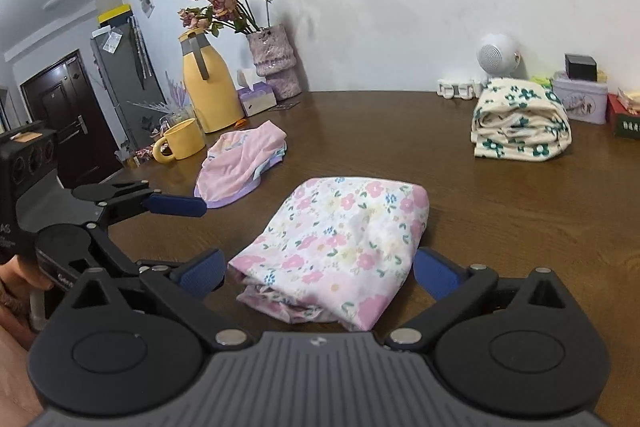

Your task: Fold clothes

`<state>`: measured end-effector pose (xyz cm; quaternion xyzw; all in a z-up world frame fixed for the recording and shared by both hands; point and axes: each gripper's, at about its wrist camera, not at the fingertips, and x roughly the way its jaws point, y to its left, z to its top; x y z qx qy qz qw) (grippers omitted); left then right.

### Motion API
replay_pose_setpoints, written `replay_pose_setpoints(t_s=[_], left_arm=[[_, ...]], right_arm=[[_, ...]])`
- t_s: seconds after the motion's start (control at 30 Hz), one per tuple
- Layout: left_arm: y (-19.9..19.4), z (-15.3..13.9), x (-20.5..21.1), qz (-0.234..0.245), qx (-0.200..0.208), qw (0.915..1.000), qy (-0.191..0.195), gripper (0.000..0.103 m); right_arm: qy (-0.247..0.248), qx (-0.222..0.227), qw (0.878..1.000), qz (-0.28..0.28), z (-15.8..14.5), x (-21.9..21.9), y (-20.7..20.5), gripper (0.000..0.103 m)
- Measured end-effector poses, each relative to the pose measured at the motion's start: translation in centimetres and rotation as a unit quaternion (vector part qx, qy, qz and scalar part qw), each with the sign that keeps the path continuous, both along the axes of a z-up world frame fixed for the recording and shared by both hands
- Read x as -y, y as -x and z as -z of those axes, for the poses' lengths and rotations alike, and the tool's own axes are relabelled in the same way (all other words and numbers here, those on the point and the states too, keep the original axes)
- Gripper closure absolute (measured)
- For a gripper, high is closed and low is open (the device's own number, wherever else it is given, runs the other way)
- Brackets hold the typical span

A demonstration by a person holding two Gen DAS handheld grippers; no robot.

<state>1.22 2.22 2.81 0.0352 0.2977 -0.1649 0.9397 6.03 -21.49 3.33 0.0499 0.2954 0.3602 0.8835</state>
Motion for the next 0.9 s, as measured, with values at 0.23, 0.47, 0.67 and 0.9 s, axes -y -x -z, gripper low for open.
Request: replay_pose_setpoints(t_s=[0.23,0.47,0.67,0.9], left_arm=[[0.6,0.2,-0.1,-0.008,-0.006,0.9999,0.004,0.0],[0.3,0.6,-0.7,-0.021,-0.019,0.9994,0.017,0.0],[-2.4,1.6,-3.4,-0.057,-0.074,0.9917,0.088,0.0],[-6.0,3.0,-5.3,-0.073,-0.133,0.9754,0.16,0.011]], right_arm=[[-0.008,-0.017,1.0,0.014,0.5,0.5,0.6,0.0],[-0.009,-0.027,0.999,0.016,0.9,0.7,0.4,0.0],[-0.036,-0.064,0.997,0.002,1.5,1.3,-1.5,0.0],[-0.058,-0.132,0.99,0.004,3.8,1.3,-6.0,0.002]])
